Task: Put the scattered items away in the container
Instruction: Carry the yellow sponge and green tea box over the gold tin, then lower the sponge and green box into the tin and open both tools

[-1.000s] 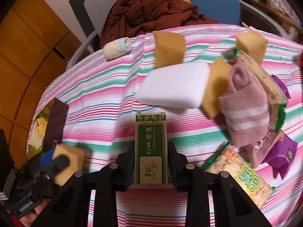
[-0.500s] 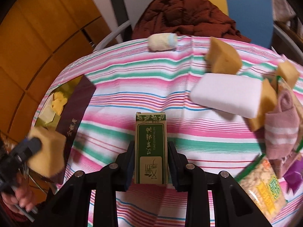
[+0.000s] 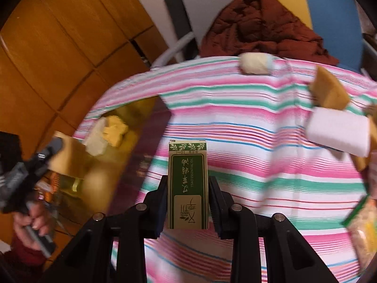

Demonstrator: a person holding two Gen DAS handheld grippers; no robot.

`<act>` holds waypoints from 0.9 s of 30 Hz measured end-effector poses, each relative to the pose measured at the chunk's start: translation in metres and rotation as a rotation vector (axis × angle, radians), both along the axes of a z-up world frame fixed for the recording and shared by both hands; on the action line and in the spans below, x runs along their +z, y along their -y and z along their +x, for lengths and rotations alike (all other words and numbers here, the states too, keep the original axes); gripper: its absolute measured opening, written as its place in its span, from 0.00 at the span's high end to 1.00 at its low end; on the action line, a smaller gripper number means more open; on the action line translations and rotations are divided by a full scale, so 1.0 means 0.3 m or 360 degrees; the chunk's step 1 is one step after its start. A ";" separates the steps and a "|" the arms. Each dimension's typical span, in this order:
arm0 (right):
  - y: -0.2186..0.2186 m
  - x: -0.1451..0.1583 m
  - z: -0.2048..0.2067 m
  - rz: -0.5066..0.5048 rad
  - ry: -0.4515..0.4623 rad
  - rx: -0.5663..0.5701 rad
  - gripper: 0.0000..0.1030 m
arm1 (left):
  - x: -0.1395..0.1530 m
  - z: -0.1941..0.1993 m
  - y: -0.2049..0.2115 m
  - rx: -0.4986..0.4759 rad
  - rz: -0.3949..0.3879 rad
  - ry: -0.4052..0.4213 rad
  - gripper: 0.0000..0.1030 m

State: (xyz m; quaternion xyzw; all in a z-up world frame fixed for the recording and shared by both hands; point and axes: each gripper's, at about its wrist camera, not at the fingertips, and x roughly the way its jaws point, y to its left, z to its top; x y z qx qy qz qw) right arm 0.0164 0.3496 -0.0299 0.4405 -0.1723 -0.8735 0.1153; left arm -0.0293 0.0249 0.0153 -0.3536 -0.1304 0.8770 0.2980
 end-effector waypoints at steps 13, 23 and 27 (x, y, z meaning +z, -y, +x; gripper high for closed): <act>0.445 0.113 -0.177 -0.0023 -0.0009 0.0308 0.69 | -0.140 -0.075 0.172 0.0143 -0.0343 0.0108 0.65; 0.572 -0.025 -0.421 0.0020 0.0239 0.0165 0.69 | -0.212 -0.156 0.155 0.0125 -0.0566 0.0190 0.65; 0.590 -0.065 -0.507 0.0071 0.0310 0.0030 0.69 | -0.206 -0.202 0.134 0.0164 -0.0752 0.0148 0.65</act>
